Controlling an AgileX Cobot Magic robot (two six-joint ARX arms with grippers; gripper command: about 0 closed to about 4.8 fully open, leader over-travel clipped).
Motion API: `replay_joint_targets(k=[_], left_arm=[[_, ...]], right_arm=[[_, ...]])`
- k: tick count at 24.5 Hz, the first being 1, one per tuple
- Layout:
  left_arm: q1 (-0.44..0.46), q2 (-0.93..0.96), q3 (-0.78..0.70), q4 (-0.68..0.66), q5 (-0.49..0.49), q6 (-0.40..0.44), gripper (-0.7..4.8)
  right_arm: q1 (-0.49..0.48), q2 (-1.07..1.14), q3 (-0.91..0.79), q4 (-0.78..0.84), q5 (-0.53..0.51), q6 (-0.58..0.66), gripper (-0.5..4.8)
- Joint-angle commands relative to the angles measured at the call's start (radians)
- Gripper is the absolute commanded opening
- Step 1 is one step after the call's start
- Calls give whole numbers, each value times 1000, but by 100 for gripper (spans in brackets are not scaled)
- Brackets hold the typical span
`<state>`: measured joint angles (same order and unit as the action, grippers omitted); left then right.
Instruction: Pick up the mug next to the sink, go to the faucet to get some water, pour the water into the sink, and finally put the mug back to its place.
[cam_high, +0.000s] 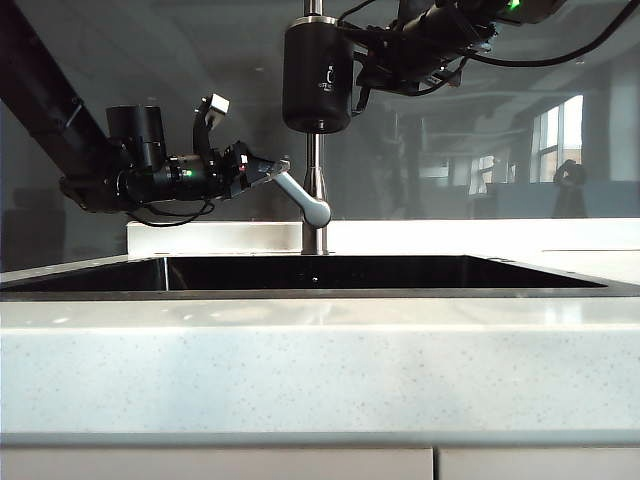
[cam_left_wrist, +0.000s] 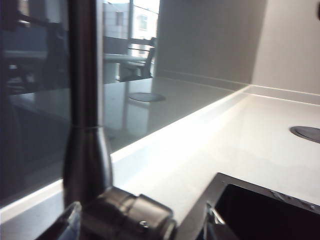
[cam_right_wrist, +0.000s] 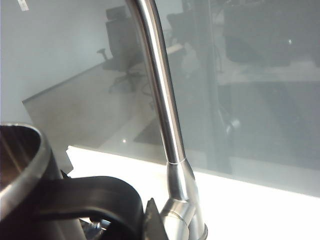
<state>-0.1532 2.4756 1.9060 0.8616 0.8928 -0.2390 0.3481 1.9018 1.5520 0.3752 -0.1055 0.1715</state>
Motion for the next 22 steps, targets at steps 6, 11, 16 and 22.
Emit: replay_joint_targets(k=[6,11,16,22], left_arm=[[1,-6,4,-69,-61,94,308],[1,-6,5,-81,-170,136,307],[1,-6,5,-82,-334,138,307],[1,-6,5,-67,-353,134,308]], right_arm=[[1,-11,11,56,-2,11,-2],[1,-11,11,56,-2,11,-2],[1,-11,11,56,-2,11,-2],[1,-11,11,56,-1,8,-2]])
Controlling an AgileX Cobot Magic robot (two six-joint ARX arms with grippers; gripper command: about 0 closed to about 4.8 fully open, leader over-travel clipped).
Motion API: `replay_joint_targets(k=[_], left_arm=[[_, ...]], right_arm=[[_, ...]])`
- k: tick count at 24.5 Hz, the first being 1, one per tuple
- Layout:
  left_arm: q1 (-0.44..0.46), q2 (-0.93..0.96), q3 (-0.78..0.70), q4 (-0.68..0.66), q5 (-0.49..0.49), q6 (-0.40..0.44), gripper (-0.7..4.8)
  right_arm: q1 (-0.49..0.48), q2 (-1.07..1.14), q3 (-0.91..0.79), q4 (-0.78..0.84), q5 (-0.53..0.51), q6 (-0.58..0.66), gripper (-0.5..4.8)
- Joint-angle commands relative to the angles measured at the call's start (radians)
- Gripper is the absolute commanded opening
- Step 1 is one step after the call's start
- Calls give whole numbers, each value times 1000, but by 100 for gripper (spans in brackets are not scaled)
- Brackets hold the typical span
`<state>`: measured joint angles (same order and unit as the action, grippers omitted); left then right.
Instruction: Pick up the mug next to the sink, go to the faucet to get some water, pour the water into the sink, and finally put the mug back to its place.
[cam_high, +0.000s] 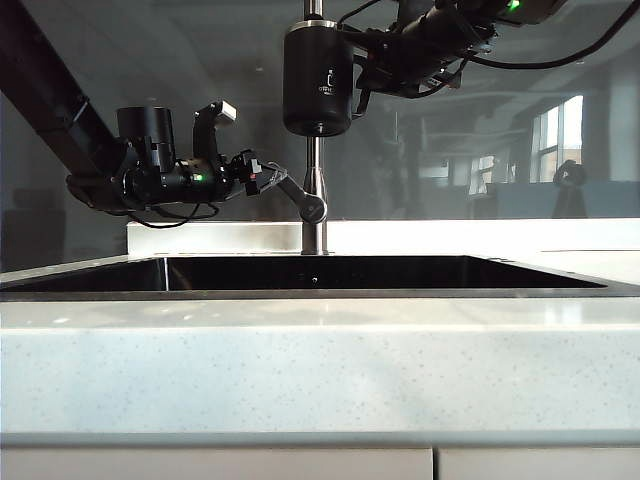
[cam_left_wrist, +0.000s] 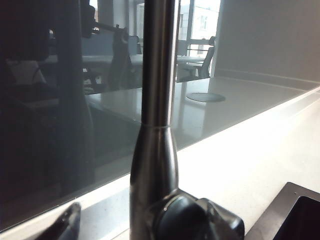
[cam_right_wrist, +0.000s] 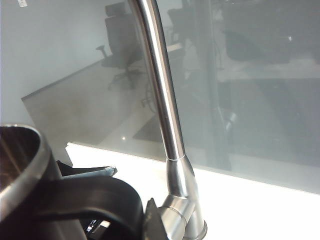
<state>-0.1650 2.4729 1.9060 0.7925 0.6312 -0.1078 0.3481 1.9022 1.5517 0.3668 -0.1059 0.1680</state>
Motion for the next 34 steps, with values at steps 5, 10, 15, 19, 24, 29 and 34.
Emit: replay_joint_targets(k=[5,10,15,19,24,29,34], left_arm=[[13,-4,5,25,-40,-1,308],[13,-4,5,29,-52,0,308],[13,-4,5,32,-51,0,308],[13,-4,5,32,-51,0,308],[12,-4,5,32,-51,0,308],[13,-4,4,31,-51,0,308],[13,-4,4,30,-51,0,308]], right_arm=[[-9,-34,12,27,1,-173,-2],[-20,-95,11,-72,138,-470,-2],[3,-119,11,-121,291,-945,-1],[31,-120,11,-124,402,-1204,-1],[53,-121,11,-124,487,-1383,-1],[63,-134,11,-125,565,-1558,-1],[64,-153,11,-124,568,-1675,-1]])
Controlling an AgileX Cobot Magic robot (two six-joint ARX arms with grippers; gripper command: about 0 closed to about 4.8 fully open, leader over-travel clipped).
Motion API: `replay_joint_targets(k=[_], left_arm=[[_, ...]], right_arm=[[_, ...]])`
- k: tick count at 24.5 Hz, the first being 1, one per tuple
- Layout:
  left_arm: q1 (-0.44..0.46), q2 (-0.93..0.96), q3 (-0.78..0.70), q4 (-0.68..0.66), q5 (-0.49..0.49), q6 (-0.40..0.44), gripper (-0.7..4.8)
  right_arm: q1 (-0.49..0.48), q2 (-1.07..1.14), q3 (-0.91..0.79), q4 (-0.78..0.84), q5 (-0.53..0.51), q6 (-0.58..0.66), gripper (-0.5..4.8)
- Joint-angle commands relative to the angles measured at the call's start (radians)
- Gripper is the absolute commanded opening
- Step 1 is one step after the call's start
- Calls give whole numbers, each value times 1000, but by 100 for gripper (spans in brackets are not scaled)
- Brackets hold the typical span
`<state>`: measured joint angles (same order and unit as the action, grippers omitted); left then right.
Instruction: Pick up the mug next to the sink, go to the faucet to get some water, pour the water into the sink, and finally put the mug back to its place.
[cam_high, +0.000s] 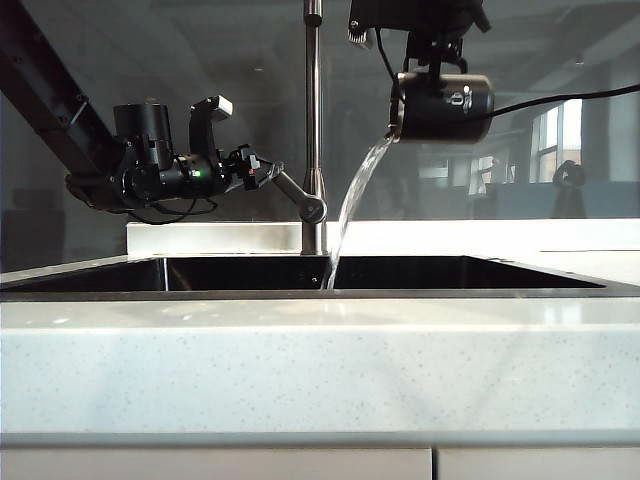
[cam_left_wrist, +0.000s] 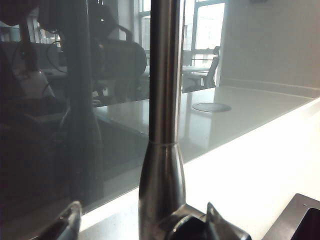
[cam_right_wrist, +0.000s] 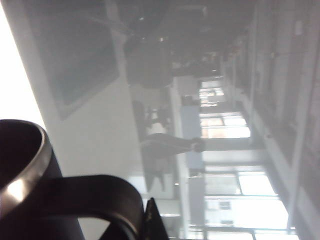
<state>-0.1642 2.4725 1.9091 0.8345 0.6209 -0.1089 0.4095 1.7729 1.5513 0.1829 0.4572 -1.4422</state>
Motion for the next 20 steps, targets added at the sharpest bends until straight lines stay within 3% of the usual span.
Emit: replay_joint_targets(k=[1,7,20], left_arm=[[12,-3,1,-13,-41,1,308],[12,-3,-1,-53,-41,1,308],[11,-3,-1,-98,-41,1,308]], right_arm=[[3,-29,11,60,5,-93,-1],[14,-37,11,31,-3,-289,-1],[60,-45,11,18,14,-346,-1]])
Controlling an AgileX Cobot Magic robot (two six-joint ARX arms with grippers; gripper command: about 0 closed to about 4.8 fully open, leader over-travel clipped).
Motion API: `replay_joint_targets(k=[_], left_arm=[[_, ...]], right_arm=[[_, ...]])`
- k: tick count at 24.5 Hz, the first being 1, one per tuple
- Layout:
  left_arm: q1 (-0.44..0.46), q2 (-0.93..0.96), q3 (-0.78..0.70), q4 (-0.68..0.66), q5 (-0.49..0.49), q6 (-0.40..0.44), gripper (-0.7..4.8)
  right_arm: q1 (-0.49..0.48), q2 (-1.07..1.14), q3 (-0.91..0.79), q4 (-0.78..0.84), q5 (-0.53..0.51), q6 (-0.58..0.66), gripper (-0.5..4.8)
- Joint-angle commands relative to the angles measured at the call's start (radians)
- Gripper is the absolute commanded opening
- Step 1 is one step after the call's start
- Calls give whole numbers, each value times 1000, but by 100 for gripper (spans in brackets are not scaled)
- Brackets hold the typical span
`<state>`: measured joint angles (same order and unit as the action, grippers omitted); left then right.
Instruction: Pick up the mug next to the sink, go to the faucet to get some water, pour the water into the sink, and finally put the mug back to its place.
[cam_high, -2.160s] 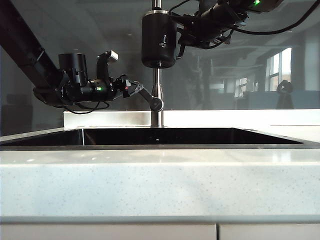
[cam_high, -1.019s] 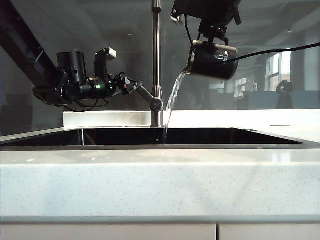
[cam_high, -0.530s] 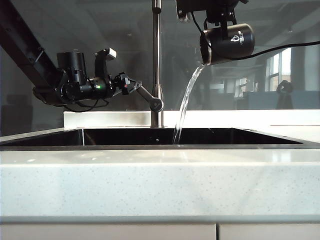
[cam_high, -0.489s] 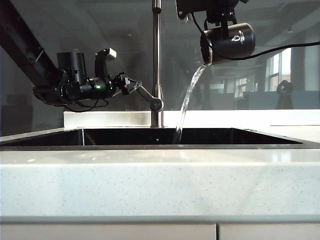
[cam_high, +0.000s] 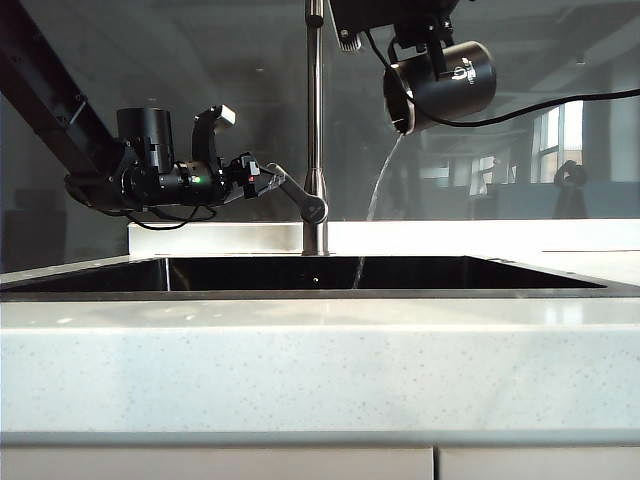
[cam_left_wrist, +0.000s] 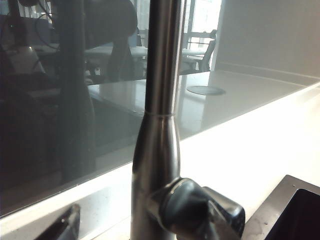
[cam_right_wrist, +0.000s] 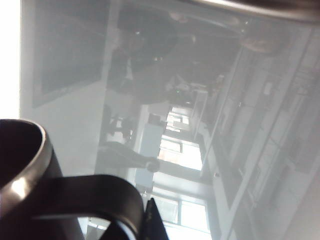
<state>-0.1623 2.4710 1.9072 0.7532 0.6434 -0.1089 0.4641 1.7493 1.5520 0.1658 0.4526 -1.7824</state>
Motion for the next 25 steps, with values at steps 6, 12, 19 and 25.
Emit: replay_joint_targets(k=[6,12,19,25], left_arm=[[10,-2,1,-21,-63,1,308],[10,-2,1,-20,-63,1,308],[10,-2,1,-27,-51,-26,308],[37,-2,4,83,321,-116,309]], right_arm=[[17,-54,10,-6,24,10,-1],[2,-85,10,-21,33,594,-1],[-82,-109,10,-201,-105,1209,-1],[-261,-109,8,-251,-398,1643,-1]])
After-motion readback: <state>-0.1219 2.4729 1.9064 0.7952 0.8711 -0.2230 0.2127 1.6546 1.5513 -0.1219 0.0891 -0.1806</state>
